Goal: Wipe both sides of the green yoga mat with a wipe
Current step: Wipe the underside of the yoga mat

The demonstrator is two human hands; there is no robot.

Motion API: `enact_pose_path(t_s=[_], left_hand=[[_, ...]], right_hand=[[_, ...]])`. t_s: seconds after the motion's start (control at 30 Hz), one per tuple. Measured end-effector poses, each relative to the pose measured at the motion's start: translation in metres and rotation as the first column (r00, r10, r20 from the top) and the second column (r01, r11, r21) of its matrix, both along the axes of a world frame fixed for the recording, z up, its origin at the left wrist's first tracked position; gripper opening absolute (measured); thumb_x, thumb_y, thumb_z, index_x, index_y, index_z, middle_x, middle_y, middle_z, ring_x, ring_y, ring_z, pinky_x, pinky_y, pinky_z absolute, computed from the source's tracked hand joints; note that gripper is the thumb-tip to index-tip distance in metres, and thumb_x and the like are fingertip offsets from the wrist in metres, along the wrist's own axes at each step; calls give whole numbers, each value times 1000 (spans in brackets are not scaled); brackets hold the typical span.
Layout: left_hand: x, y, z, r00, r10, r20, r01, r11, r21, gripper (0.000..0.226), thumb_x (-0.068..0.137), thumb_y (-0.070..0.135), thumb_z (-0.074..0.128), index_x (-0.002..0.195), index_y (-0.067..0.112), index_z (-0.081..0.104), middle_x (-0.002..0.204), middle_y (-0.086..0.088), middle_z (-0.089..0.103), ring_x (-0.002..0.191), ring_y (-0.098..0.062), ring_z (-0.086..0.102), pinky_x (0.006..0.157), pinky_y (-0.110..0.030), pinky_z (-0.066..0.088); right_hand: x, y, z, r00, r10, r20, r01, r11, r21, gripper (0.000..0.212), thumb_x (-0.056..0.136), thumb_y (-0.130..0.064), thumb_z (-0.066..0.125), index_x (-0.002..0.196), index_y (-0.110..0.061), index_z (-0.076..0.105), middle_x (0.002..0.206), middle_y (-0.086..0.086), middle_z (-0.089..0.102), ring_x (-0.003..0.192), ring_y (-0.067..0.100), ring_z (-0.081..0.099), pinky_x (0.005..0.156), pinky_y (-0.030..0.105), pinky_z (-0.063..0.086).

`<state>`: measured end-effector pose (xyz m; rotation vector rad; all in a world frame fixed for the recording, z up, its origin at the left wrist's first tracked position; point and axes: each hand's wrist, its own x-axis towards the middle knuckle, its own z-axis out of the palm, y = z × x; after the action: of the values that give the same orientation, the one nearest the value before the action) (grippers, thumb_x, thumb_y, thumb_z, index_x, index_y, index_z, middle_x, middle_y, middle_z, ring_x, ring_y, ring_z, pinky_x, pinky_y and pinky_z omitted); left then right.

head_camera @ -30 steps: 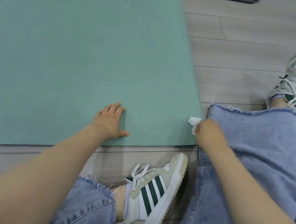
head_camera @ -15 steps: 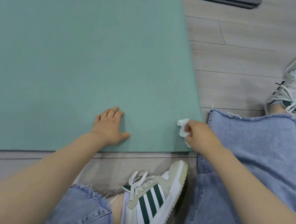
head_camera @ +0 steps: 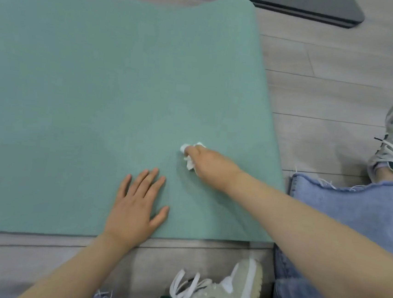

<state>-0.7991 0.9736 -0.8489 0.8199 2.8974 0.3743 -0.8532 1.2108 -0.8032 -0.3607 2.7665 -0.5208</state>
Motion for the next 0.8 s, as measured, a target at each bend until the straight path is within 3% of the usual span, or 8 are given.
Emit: enact_pose_path(t_s=[0.1,0.3,0.4,0.47,0.5,0.57,0.67,0.8], left_hand=[[2,0,-2,1000,8,-28,-8,1000,14,65,85,53,44,139,17,53,152,-4,45,140,-23,39,116,-48,22],[-21,4,8,993,57,-103,-48,995,89,41,83,36,46,116,20,65,126,1,62,109,-23,59,93,-39,36],[-23,3,4,993,39,-112,-30,997,76,51,84,33,43,128,14,60,128,-2,61,115,-23,54,100,-39,34],[-23,2,1,994,35,-107,-27,997,75,57,85,31,42,137,11,55,136,-4,57,125,-24,50,110,-41,30],[-24,2,0,995,31,-92,-23,997,78,58,85,30,42,139,11,54,140,-4,55,130,-24,48,113,-41,28],[-26,1,-1,998,18,-64,-13,997,80,59,86,30,42,141,11,52,146,-4,51,135,-23,45,118,-41,24],[-24,3,0,999,16,-46,-13,998,61,60,86,31,40,141,12,53,149,-4,49,138,-21,43,119,-39,21],[-26,3,1,1000,2,-31,-1,999,49,61,85,32,40,143,16,52,150,-3,47,139,-21,40,119,-39,19]], right_hand=[[-41,18,-10,986,-157,-49,160,985,63,35,88,-8,48,122,-9,48,115,13,57,106,31,57,90,39,45],[12,9,-1,999,-1,38,1,1000,-5,17,87,-6,50,95,-11,63,106,7,59,92,23,60,88,23,42],[63,8,24,898,346,272,-331,938,-101,17,88,-9,54,102,-9,64,105,9,61,89,26,58,72,18,32],[51,18,31,808,503,308,-524,851,-14,20,92,-13,52,107,-8,63,101,9,61,83,24,56,72,21,36],[27,25,35,838,490,238,-515,855,53,20,95,-17,49,107,-8,63,97,5,60,78,17,56,69,17,39],[-32,55,34,959,243,144,-270,937,219,18,96,-16,47,102,-9,64,95,4,61,75,7,59,64,12,38],[-83,80,24,994,-47,-95,78,930,360,20,88,-9,49,102,-12,63,114,10,57,99,27,61,82,25,42],[-12,53,15,969,235,72,-245,937,249,15,87,-12,51,96,-15,62,108,8,58,91,27,61,74,26,40]])
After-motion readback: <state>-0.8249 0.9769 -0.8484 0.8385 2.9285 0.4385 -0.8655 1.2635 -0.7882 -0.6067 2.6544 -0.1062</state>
